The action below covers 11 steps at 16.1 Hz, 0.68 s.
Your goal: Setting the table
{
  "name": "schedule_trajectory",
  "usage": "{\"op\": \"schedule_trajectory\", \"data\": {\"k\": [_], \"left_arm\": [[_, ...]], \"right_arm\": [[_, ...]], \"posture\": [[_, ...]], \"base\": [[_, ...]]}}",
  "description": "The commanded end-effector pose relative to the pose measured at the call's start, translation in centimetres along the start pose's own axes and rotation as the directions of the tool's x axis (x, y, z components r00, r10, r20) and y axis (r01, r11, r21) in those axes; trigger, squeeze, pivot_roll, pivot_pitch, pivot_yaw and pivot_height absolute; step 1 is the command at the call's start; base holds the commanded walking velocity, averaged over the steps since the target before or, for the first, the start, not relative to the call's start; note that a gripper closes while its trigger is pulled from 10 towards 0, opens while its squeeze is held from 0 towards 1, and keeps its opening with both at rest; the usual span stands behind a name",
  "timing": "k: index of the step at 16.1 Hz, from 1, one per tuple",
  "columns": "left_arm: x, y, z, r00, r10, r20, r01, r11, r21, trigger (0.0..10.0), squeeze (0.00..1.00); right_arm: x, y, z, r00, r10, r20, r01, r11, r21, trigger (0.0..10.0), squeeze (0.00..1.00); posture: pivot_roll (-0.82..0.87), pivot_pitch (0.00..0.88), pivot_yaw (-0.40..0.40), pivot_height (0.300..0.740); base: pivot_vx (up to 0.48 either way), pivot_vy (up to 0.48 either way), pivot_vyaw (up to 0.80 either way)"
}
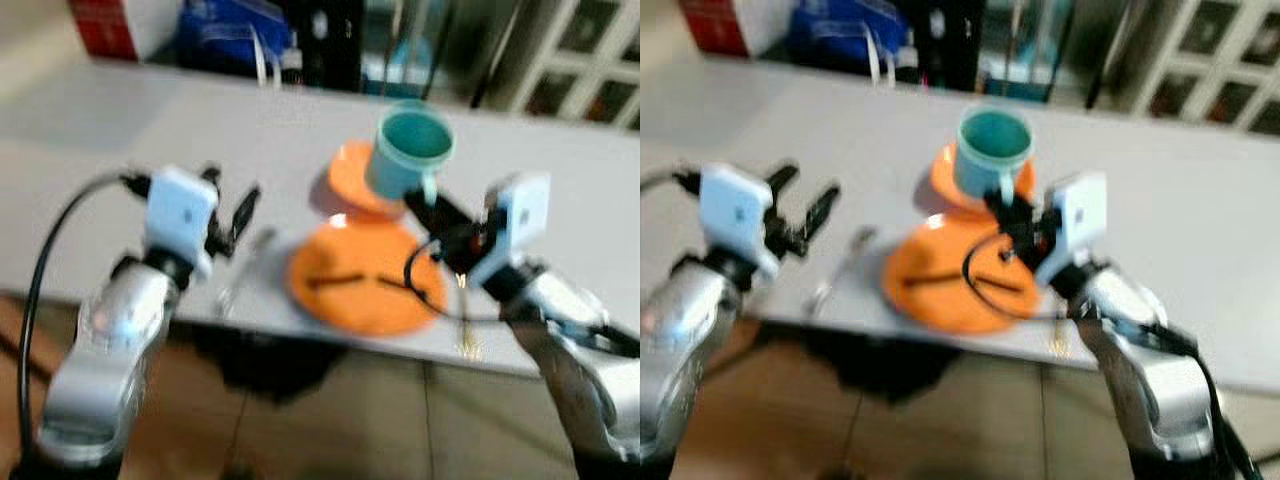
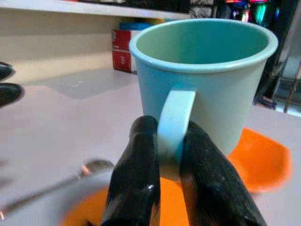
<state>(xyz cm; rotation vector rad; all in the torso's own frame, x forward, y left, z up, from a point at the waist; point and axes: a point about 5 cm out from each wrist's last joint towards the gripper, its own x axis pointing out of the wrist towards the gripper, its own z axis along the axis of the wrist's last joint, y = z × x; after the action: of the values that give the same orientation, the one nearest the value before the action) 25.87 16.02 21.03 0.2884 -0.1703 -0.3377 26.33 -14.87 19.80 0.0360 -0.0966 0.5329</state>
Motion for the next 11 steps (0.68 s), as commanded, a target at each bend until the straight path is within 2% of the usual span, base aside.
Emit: {"op": "schedule_trajectory", "data": {"k": [1,4,5,6,8,9,11], "left_arm": [[0.1,-0.6,0.3,0.999,-0.032,0.008,0.032,0.999,0.008,10.0,0.0],[0.1,-0.5,0.2,1.0,-0.026,0.005,0.026,1.0,0.009,10.0,0.0],[0.1,-0.4,0.2,1.0,-0.021,0.002,0.021,1.0,-0.015,10.0,0.0],[0.2,-0.4,0.0,1.0,-0.025,-0.013,0.025,0.999,-0.025,10.0,0.0],[0.2,-0.7,-0.1,0.998,-0.057,-0.026,0.057,0.998,-0.003,10.0,0.0],[0.1,-1.0,-0.4,0.996,-0.083,-0.045,0.083,0.997,0.002,10.0,0.0],[-0.1,-1.2,-0.9,0.993,-0.095,-0.076,0.095,0.995,-0.009,10.0,0.0]], "right_arm": [[-0.3,-1.4,0.2,0.998,-0.069,-0.006,0.069,0.998,-0.01,10.0,0.0],[-0.2,-1.4,0.2,0.998,-0.065,-0.009,0.065,0.998,-0.004,10.0,0.0],[0.1,-1.3,0.1,0.998,-0.06,-0.009,0.06,0.998,0.019,10.0,0.0],[0.7,-1.7,-0.7,0.993,-0.105,-0.044,0.106,0.994,0.02,10.0,0.0],[1.5,-2.5,-1.7,0.981,-0.176,-0.083,0.18,0.983,0.043,10.0,0.0],[2.6,-3.4,-2.6,0.966,-0.235,-0.107,0.243,0.967,0.076,10.0,0.0],[4.2,-3.8,-3.6,0.964,-0.237,-0.122,0.252,0.96,0.126,10.0,0.0]], "posture": [[0.01,0.056,-0.039,0.74],[0.01,0.058,-0.039,0.74],[0.01,0.06,-0.038,0.74],[0.01,0.061,-0.036,0.74],[0.02,0.064,-0.033,0.74],[0.02,0.067,-0.028,0.74],[0.03,0.077,-0.024,0.74]], "base": [[0.0,-0.48,0.0],[0.0,-0.48,0.0],[0.0,0.0,0.0],[0.0,0.0,0.0],[0.0,0.0,0.0],[0.0,0.0,0.0],[0.0,0.0,0.0]]}}
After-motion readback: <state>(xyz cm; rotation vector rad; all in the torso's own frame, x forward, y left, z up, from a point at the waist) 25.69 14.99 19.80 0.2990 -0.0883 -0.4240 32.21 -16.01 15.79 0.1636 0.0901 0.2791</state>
